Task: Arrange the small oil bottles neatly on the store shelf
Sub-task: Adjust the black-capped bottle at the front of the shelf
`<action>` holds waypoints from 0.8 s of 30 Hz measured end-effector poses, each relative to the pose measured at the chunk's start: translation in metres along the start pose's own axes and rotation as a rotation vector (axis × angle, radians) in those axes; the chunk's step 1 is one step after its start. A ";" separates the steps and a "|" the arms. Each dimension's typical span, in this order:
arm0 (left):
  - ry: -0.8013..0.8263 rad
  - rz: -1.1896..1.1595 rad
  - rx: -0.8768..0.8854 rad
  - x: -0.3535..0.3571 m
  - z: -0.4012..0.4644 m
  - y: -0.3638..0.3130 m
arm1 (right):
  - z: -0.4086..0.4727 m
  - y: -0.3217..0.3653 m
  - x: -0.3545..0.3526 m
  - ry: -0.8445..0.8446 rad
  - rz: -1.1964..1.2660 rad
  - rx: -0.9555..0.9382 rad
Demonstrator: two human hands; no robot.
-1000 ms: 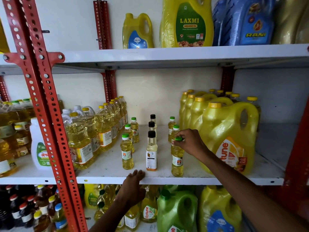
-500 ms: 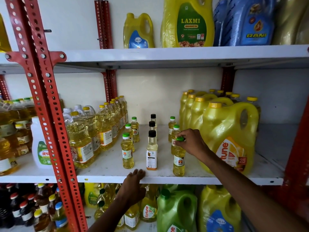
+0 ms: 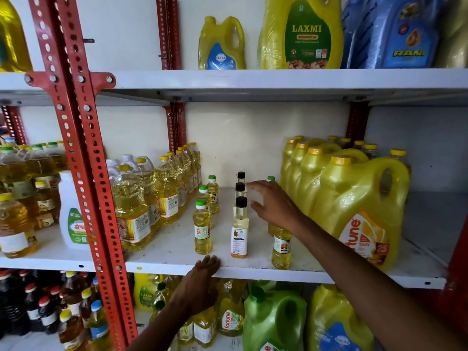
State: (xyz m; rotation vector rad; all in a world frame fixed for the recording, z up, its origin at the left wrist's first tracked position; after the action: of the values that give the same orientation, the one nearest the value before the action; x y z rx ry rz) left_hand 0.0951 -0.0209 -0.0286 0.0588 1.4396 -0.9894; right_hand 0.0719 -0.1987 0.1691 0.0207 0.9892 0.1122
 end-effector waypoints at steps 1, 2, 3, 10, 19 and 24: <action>-0.004 -0.011 -0.004 -0.002 0.001 -0.001 | 0.007 0.009 0.014 0.113 0.024 -0.038; -0.004 -0.020 -0.008 -0.003 0.002 -0.003 | 0.012 0.014 0.026 0.205 0.029 -0.065; -0.003 -0.027 -0.012 -0.004 0.002 -0.003 | 0.017 0.018 0.035 0.263 0.035 -0.081; -0.023 -0.074 -0.016 -0.003 0.003 0.000 | 0.036 0.016 0.036 0.231 0.109 -0.036; -0.028 -0.094 -0.008 -0.002 0.003 0.001 | 0.030 0.014 0.038 0.115 0.162 0.096; -0.015 -0.096 -0.016 -0.002 0.003 0.001 | 0.028 0.014 0.040 0.163 0.206 0.106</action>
State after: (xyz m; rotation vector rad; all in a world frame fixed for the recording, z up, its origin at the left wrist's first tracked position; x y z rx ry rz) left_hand 0.0986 -0.0209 -0.0264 -0.0301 1.4476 -1.0542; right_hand 0.1154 -0.1792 0.1525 0.2139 1.1542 0.2528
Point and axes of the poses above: each hand's wrist, its own z-axis towards the middle knuckle, its own x-axis out of the palm, y = z × x, the point moved 9 cm from there along z, towards the middle knuckle, and after that the axes turned 13 degrees about -z, right-handed, at the moved point
